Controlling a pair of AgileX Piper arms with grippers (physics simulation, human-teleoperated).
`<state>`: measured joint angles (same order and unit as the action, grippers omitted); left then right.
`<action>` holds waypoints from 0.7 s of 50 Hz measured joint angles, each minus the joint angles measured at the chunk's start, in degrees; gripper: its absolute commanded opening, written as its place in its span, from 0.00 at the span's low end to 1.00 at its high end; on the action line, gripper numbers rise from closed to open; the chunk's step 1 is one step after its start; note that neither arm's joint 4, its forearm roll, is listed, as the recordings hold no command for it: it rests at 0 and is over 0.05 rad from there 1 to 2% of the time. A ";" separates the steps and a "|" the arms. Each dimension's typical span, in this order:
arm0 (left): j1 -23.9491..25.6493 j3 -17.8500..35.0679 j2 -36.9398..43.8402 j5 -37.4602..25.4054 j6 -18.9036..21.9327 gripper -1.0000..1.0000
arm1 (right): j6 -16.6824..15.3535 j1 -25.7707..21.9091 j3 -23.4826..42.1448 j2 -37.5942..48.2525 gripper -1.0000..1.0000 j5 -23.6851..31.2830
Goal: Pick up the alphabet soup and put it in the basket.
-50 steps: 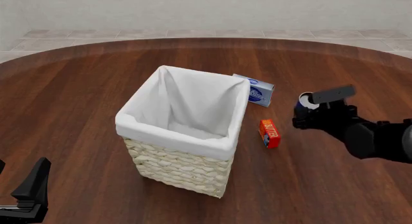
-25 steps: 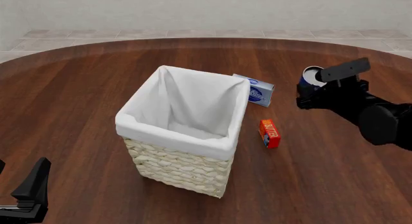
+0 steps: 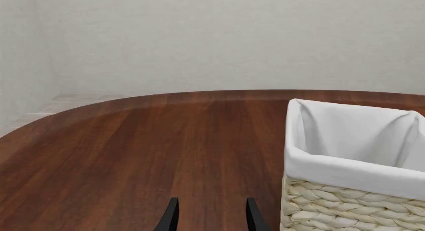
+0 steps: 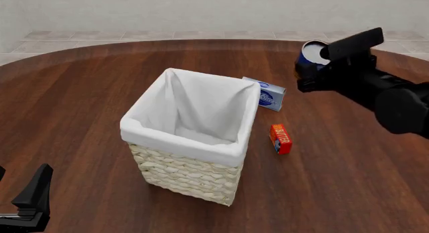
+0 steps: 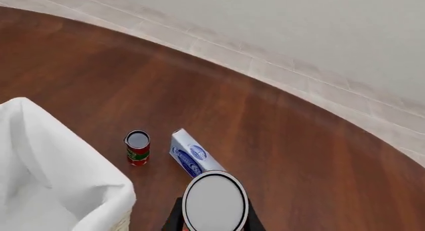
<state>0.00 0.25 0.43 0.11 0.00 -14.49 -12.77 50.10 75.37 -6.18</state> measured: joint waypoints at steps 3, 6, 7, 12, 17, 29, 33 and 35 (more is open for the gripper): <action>0.00 0.00 0.00 0.00 0.00 1.00 | 0.02 -1.21 0.99 0.06 0.00 0.51; 0.00 0.00 0.00 0.00 0.00 1.00 | -0.04 -2.63 2.05 0.37 0.00 0.98; 0.00 0.00 0.00 0.00 0.00 1.00 | -0.08 -3.07 2.41 0.49 0.00 1.13; 0.00 0.00 0.00 0.00 0.00 1.00 | -0.32 -5.08 4.21 1.05 0.00 1.95; 0.00 0.00 0.00 0.00 0.00 1.00 | -0.55 -6.99 5.82 1.56 0.00 2.72; 0.00 0.00 0.00 0.00 0.00 1.00 | -1.05 -10.88 9.43 3.20 0.00 4.39; 0.00 0.00 0.00 0.00 0.00 1.00 | -1.26 -12.13 10.67 3.78 0.00 4.97; 0.00 0.00 0.00 0.00 0.00 1.00 | -1.32 -12.79 11.17 4.04 0.00 5.23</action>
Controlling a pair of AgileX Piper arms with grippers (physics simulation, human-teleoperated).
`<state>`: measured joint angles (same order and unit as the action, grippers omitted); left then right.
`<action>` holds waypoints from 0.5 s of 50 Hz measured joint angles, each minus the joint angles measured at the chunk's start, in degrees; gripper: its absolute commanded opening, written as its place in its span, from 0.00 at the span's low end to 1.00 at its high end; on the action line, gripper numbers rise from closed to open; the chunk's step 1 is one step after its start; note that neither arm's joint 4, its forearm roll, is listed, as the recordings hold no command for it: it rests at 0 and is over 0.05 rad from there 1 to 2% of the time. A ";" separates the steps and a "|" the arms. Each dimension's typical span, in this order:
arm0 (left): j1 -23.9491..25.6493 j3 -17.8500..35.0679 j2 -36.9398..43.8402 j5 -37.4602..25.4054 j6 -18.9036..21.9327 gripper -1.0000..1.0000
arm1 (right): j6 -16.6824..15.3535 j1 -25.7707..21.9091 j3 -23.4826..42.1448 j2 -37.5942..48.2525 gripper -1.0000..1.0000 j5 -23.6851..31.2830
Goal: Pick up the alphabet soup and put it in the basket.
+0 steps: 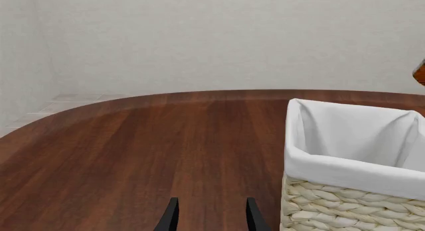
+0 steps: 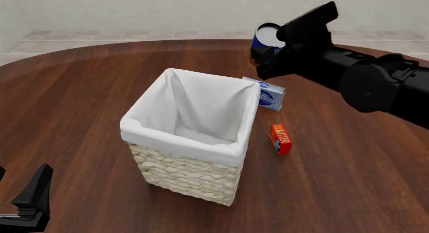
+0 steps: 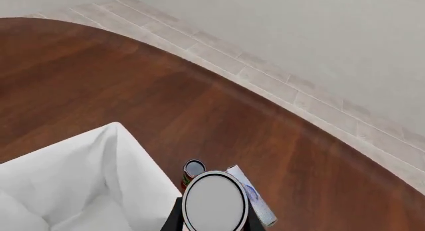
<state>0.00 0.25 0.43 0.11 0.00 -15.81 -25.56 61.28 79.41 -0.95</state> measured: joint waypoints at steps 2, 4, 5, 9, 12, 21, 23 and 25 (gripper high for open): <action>0.00 0.00 0.00 0.00 0.00 1.00 | -0.08 -0.62 0.47 0.31 0.00 0.24; 0.00 0.00 0.00 0.00 0.00 1.00 | -0.14 -1.23 0.93 0.63 0.00 0.49; 0.00 0.00 0.00 0.00 0.00 1.00 | -0.16 -1.54 1.16 0.80 0.00 0.62; 0.00 0.00 0.00 0.00 0.00 1.00 | -0.20 -2.68 2.13 1.52 0.00 1.07; 0.00 0.00 0.00 0.00 0.00 1.00 | -0.21 -3.56 2.78 2.04 0.00 1.39; 0.00 0.00 0.00 0.00 0.00 1.00 | -0.04 -6.24 4.87 3.52 0.00 2.56; 0.00 0.00 0.00 0.00 0.00 1.00 | 0.04 -6.81 5.33 3.89 0.00 2.84; 0.00 0.00 0.00 0.00 0.00 1.00 | 0.11 -7.35 5.76 4.26 0.00 3.13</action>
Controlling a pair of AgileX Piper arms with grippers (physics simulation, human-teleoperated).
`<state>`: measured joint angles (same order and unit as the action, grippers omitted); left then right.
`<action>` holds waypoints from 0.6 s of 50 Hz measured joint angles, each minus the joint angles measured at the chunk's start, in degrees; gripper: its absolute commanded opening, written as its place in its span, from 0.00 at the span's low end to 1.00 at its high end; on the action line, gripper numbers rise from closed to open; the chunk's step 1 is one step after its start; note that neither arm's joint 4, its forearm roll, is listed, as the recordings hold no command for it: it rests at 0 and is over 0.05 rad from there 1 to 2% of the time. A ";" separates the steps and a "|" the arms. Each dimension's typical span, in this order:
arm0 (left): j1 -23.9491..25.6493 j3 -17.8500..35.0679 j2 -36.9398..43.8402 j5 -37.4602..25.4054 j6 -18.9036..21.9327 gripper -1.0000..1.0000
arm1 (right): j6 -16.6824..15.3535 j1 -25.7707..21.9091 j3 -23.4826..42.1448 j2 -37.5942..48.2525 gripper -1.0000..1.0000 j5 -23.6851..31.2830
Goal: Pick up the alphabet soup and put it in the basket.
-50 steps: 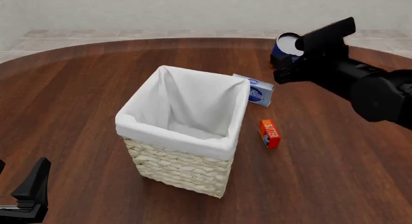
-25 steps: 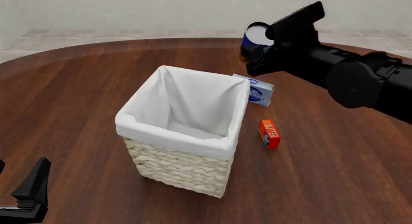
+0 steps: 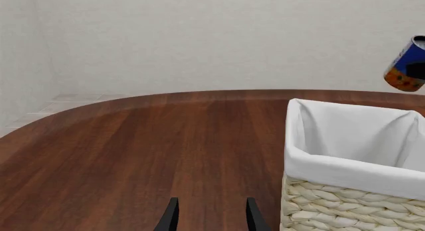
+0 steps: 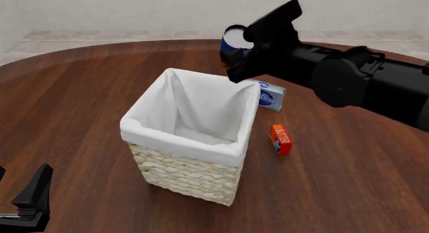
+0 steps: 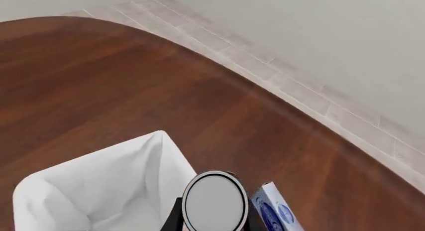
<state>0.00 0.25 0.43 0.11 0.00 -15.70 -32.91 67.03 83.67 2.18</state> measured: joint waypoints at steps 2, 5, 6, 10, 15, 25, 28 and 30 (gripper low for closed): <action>0.00 0.00 0.00 0.00 0.00 1.00 | 0.07 -0.51 0.37 0.32 0.00 0.30; 0.00 0.00 0.00 0.00 0.00 1.00 | 0.31 -1.29 0.81 0.64 0.00 0.73; 0.00 0.00 0.00 0.00 0.00 1.00 | 0.36 -1.53 0.96 0.75 0.00 0.88; 0.00 0.00 0.00 0.00 0.00 1.00 | 0.50 -2.53 1.61 1.34 0.00 1.53; 0.00 0.00 0.00 0.00 0.00 1.00 | 0.74 -3.98 2.61 2.37 0.00 2.49; 0.00 0.00 0.00 0.00 0.00 1.00 | 1.23 -6.11 5.63 5.14 0.00 4.96; 0.00 0.00 0.00 0.00 0.00 1.00 | 1.54 -6.62 6.59 5.98 0.00 5.80; 0.00 0.00 0.00 0.00 0.00 1.00 | 1.79 -7.00 7.28 6.50 0.00 6.49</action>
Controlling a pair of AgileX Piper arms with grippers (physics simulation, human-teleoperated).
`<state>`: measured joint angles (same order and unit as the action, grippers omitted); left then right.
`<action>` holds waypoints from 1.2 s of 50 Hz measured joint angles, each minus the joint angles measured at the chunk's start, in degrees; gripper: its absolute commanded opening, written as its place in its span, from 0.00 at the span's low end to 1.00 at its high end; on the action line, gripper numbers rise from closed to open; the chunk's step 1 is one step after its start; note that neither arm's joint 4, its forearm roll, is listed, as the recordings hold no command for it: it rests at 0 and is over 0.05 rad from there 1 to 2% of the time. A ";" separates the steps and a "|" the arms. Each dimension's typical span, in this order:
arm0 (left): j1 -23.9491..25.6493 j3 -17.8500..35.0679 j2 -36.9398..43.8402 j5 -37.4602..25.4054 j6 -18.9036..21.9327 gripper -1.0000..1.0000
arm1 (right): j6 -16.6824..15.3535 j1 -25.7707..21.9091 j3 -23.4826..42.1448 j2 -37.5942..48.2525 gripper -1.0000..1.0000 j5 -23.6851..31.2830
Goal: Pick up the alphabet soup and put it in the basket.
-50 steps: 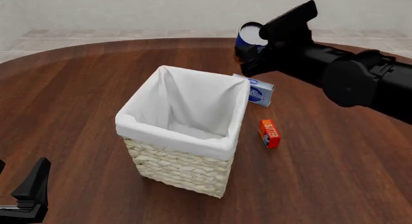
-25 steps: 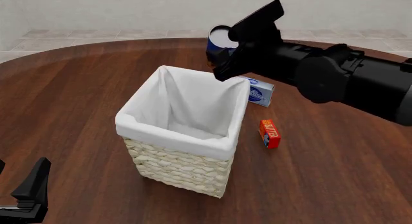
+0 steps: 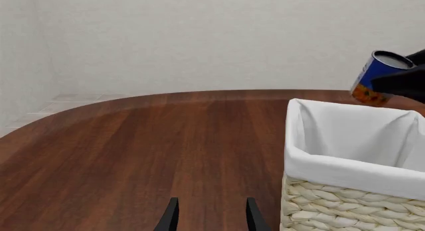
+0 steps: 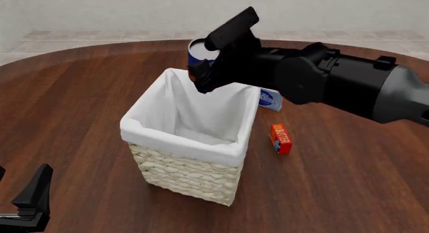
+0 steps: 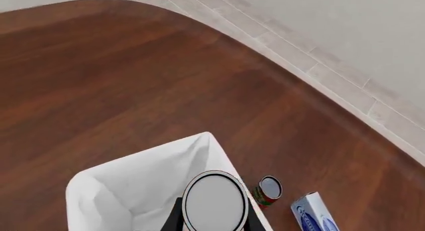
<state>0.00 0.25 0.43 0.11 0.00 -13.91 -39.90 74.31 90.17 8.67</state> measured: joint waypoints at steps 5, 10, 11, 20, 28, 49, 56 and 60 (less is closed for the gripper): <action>0.00 0.00 0.00 0.00 0.00 1.00 | 0.48 -0.84 1.65 0.87 0.00 1.83; 0.00 0.00 0.00 0.00 0.00 1.00 | 0.90 -1.50 3.16 1.19 0.00 3.69; 0.00 0.00 0.00 0.00 0.00 1.00 | 0.99 -1.68 3.34 1.20 0.00 4.04; 0.00 0.00 0.00 0.00 0.00 1.00 | 1.98 -3.63 4.09 0.81 0.00 7.12; 0.00 0.00 0.00 0.00 0.00 1.00 | 1.99 -4.90 4.11 0.54 0.00 9.80; 0.00 0.00 0.00 0.00 0.00 1.00 | 0.90 -5.78 6.54 3.17 0.00 16.73; 0.00 0.00 0.00 0.00 0.00 1.00 | 0.21 -5.69 8.85 4.86 0.00 19.37; 0.00 0.00 0.00 0.00 0.00 1.00 | 0.08 -5.92 9.44 5.58 0.00 20.35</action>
<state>0.00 0.25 0.43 0.11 0.00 -13.84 -45.83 83.76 95.76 29.01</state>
